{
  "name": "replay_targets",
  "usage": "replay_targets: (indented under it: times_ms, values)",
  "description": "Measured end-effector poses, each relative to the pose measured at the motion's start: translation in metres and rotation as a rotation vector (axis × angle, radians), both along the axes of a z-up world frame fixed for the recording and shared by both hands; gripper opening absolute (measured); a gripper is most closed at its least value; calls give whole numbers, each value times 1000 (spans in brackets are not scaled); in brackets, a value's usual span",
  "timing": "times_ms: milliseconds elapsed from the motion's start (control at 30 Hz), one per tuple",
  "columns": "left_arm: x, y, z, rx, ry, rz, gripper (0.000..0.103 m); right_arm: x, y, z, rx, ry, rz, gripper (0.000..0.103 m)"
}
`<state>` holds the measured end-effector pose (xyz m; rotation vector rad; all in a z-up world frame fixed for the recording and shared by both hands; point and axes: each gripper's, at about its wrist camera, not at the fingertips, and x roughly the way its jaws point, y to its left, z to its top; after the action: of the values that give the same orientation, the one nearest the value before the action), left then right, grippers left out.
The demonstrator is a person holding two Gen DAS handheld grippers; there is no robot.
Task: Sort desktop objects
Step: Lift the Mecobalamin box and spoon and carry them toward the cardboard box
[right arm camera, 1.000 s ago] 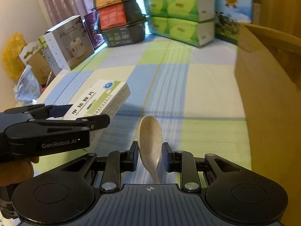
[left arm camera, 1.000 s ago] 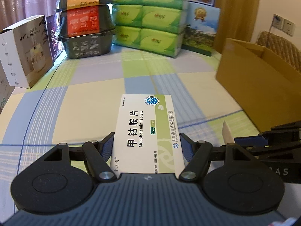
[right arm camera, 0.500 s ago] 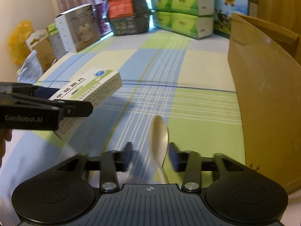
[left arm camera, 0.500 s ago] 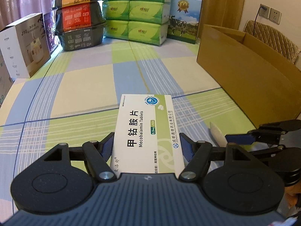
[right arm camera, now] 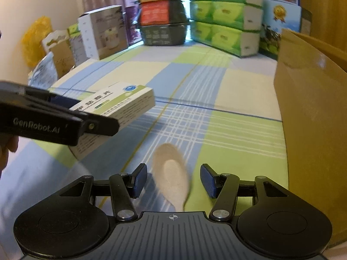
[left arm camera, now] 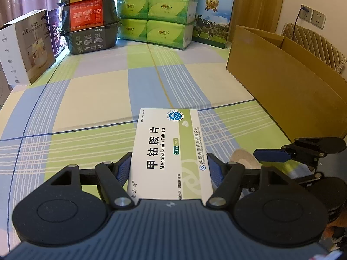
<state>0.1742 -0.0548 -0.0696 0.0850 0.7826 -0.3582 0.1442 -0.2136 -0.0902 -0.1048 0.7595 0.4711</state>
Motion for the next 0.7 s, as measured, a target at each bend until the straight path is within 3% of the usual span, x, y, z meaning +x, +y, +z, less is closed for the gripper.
replay_targets:
  times_ms: [133,300,700]
  values:
    - [0,-1,-1,5,5,-2,67,2,-1,-3,29,-3,0,48]
    - [1,-2,-2,7,11,-1,67,3,-2,-3,24,-13,-4,31]
    - [-4,-5,6,9,-18,6,67,-7,-8,11,-4,-36,-90,30]
